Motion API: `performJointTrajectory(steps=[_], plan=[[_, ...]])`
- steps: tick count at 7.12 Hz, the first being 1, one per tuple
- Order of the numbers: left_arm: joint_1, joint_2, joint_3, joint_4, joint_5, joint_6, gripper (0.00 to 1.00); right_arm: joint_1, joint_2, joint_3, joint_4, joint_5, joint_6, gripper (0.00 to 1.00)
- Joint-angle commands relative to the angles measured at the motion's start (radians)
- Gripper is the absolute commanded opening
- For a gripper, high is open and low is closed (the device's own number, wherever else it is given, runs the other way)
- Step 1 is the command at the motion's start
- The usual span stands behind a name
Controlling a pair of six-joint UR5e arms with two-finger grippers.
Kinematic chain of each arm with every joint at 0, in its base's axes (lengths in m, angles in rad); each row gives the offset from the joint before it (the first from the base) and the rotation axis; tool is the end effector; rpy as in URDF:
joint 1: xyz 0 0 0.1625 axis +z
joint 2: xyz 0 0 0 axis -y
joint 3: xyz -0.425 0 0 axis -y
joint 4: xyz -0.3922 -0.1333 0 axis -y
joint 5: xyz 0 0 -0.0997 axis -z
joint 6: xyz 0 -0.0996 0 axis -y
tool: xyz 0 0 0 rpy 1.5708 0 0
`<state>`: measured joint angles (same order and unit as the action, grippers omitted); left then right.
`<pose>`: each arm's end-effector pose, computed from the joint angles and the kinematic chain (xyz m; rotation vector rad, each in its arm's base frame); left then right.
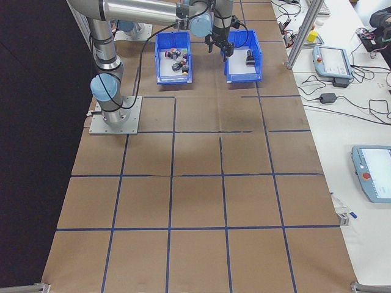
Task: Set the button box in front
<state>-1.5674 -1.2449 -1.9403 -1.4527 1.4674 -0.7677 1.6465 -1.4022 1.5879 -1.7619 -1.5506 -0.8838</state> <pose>-0.1423 -0.3630 0.4567 1.1294 -2.7983 0.0461 0.1771 -0.5452 0.4100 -1.4425 2.7722 -0.0202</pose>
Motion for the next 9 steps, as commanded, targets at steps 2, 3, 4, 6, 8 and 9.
performJointTrajectory(steps=[2, 3, 4, 6, 8, 9], plan=[[-0.17, 0.108, -0.164, -0.001, -0.012, -0.568, 0.99, 0.149, 0.115, -0.087, -0.017, 0.004, -0.231, 1.0], [-0.247, 0.122, -0.225, 0.023, -0.01, -0.7, 0.99, 0.183, 0.162, -0.118, -0.062, 0.01, -0.266, 1.0], [-0.334, 0.125, -0.317, 0.202, -0.013, -0.855, 0.99, 0.221, 0.222, -0.168, -0.062, 0.01, -0.274, 1.0], [-0.449, 0.124, -0.437, 0.441, -0.013, -1.148, 0.99, 0.3, 0.346, -0.299, -0.065, -0.005, -0.273, 1.0], [-0.519, 0.101, -0.453, 0.434, -0.015, -1.299, 0.99, 0.323, 0.432, -0.358, -0.07, -0.023, -0.276, 1.0], [-0.536, 0.067, -0.466, 0.442, -0.009, -1.382, 0.99, 0.326, 0.453, -0.356, -0.07, -0.022, -0.274, 1.0]])
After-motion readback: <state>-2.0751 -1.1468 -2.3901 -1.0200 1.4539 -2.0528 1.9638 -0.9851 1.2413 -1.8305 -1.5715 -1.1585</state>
